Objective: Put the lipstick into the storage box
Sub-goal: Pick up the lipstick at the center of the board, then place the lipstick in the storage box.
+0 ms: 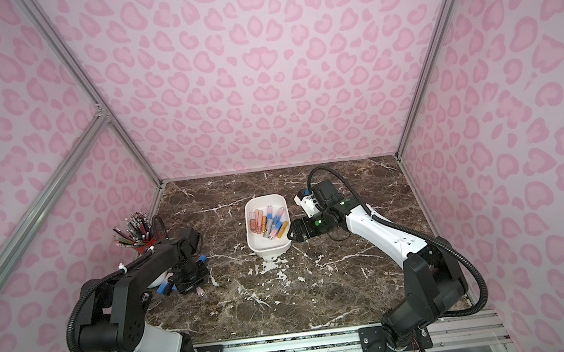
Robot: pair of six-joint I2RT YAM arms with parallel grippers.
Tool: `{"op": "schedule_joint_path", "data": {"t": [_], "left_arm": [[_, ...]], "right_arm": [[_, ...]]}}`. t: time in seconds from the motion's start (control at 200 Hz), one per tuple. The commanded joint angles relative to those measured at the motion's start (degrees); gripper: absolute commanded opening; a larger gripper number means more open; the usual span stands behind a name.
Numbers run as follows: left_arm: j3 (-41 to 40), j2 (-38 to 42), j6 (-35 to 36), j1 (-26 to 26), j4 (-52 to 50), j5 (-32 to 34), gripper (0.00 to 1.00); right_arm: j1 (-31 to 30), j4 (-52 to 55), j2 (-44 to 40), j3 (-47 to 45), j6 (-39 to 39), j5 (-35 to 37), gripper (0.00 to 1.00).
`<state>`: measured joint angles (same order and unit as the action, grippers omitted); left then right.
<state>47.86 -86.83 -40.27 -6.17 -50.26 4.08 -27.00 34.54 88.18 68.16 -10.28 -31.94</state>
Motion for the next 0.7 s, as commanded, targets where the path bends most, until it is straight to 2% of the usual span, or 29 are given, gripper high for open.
{"op": "schedule_joint_path", "data": {"t": [0.0, 0.135, 0.275, 0.58, 0.695], "left_arm": [[1.5, 1.3, -2.9, -2.7, -1.9, -0.6, 0.03], [7.0, 0.7, -5.6, -9.1, -4.9, 0.8, 0.04], [17.4, -3.4, -6.4, -14.8, -6.7, 0.9, 0.05], [44.7, -23.8, -2.3, -25.4, -7.6, -1.1, 0.05], [51.2, -28.2, -1.7, -27.2, -7.2, -2.3, 0.06]], "right_arm": [[-0.1, 1.1, 0.0, 0.3, 0.9, 0.3, 0.99], [-0.2, 1.5, -0.7, 0.3, 1.3, 0.3, 0.99], [-0.3, 2.2, -1.3, 0.2, 2.0, 0.7, 0.99], [-1.5, 4.3, -2.5, 1.1, 3.1, 2.4, 0.99], [-3.6, 4.6, -2.7, 1.6, 3.2, 3.3, 0.99]]}}
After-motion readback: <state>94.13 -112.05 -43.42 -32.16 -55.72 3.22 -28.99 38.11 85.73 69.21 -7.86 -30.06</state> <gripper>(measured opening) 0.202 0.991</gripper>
